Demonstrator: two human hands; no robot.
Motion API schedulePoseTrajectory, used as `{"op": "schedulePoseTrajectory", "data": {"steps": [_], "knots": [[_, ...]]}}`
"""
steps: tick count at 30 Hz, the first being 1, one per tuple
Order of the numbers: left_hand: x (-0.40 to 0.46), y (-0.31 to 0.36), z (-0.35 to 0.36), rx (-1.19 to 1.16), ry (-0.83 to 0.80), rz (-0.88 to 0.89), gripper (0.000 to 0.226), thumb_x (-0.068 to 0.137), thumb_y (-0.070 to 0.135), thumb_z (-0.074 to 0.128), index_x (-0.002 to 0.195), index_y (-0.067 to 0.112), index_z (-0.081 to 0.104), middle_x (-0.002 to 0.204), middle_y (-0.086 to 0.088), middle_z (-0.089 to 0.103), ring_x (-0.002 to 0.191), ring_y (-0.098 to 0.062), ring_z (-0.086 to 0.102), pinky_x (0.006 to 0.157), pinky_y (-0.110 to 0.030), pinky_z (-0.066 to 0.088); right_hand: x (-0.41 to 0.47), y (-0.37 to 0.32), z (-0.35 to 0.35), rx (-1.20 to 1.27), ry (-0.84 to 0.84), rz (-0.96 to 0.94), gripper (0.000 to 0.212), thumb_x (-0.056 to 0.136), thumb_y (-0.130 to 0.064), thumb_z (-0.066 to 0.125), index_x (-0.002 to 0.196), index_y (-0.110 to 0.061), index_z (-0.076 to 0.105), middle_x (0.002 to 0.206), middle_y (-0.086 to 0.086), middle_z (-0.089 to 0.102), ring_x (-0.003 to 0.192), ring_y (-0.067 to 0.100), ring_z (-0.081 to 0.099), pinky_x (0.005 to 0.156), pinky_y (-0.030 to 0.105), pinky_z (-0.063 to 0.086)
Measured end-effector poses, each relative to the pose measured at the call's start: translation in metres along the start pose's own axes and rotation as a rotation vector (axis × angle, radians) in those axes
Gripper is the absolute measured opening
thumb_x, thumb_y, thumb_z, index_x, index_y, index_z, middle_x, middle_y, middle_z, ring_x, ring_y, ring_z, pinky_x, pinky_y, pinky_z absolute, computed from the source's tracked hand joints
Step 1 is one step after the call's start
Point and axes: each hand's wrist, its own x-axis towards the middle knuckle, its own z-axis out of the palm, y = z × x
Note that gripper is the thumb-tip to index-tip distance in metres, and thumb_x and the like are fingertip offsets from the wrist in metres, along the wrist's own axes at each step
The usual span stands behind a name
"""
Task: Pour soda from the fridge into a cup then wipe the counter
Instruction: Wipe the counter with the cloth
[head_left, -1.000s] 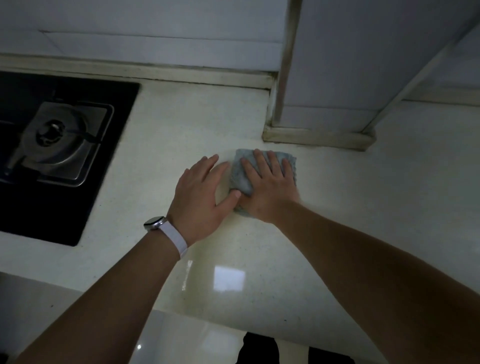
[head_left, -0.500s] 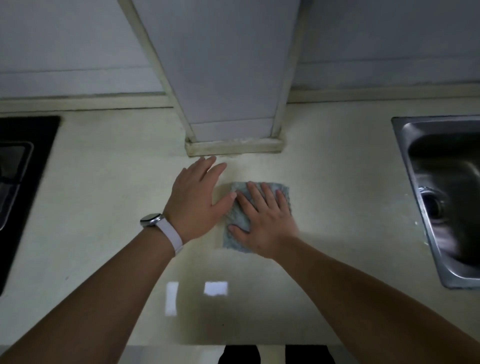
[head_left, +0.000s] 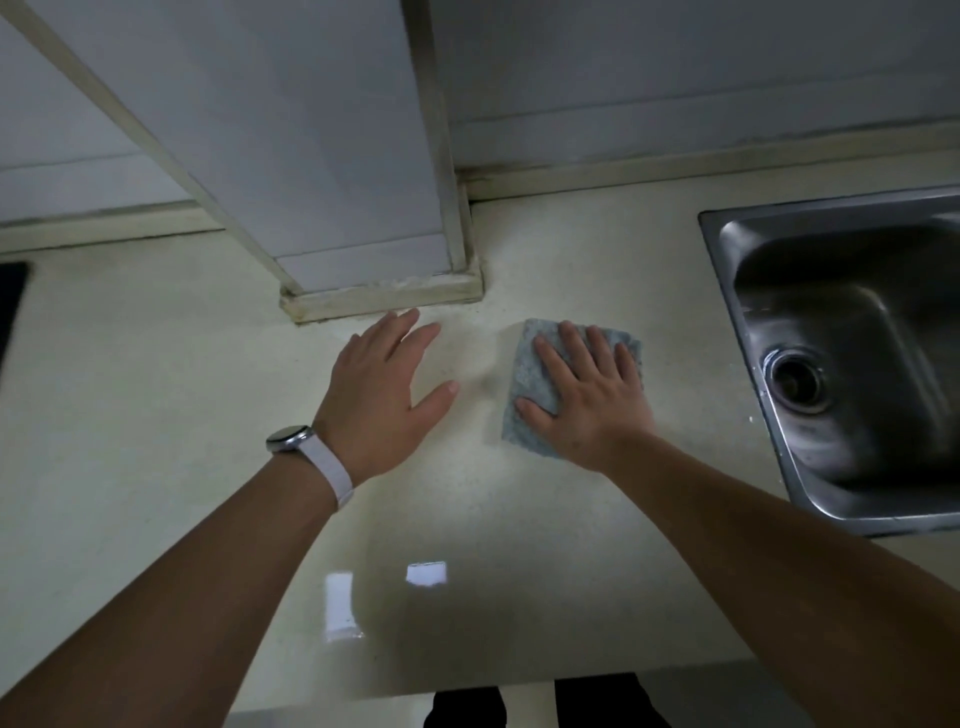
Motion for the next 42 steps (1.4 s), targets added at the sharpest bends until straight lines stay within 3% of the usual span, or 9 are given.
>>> {"op": "schedulePoseTrajectory", "data": {"steps": [12, 24, 33, 36, 42], "knots": [[-0.022, 0.014, 0.004, -0.011, -0.033, 0.017, 0.082, 0.082, 0.069, 0.025, 0.15, 0.024, 0.033, 0.16, 0.001, 0.024, 0.148, -0.02, 0.014, 0.12, -0.042, 0.009, -0.035, -0.006, 0.013, -0.046, -0.021, 0.014, 0.082, 0.085, -0.079, 0.005, 0.152, -0.034, -0.008, 0.162, 0.001, -0.013, 0.147, 0.028, -0.013, 0.117, 0.053, -0.005], [-0.051, 0.009, -0.006, -0.013, -0.007, 0.075, 0.08, 0.083, 0.067, 0.028, 0.148, 0.022, 0.037, 0.158, -0.001, 0.028, 0.148, -0.022, 0.018, 0.12, -0.047, 0.013, -0.08, -0.037, 0.03, -0.061, -0.014, -0.034, 0.081, 0.087, -0.078, 0.008, 0.153, -0.032, -0.002, 0.162, 0.004, -0.007, 0.148, 0.031, -0.009, 0.117, 0.055, -0.004], [-0.074, 0.01, -0.01, 0.038, -0.093, 0.123, 0.077, 0.085, 0.065, 0.029, 0.151, 0.024, 0.031, 0.161, 0.0, 0.022, 0.149, -0.02, 0.013, 0.119, -0.041, 0.008, -0.086, -0.048, 0.021, -0.085, -0.135, -0.132, 0.083, 0.086, -0.078, 0.009, 0.152, -0.033, -0.008, 0.162, 0.003, -0.012, 0.147, 0.032, -0.01, 0.117, 0.055, -0.004], [-0.068, 0.015, -0.008, 0.066, -0.127, 0.148, 0.074, 0.089, 0.062, 0.034, 0.151, 0.023, 0.029, 0.16, -0.001, 0.024, 0.149, -0.021, 0.015, 0.119, -0.039, 0.013, -0.084, -0.044, 0.007, -0.037, -0.137, -0.171, 0.079, 0.087, -0.076, 0.02, 0.151, -0.033, 0.003, 0.162, 0.002, -0.001, 0.148, 0.03, 0.001, 0.118, 0.053, 0.005], [-0.043, 0.039, 0.012, 0.024, -0.236, 0.13, 0.06, 0.096, 0.046, 0.048, 0.15, 0.023, 0.032, 0.156, 0.001, 0.032, 0.143, -0.017, 0.029, 0.115, -0.034, 0.025, -0.068, -0.018, -0.025, 0.049, -0.066, -0.134, 0.054, 0.096, -0.051, 0.035, 0.141, -0.021, 0.038, 0.147, 0.004, 0.038, 0.134, 0.024, 0.035, 0.11, 0.039, 0.028]]}}
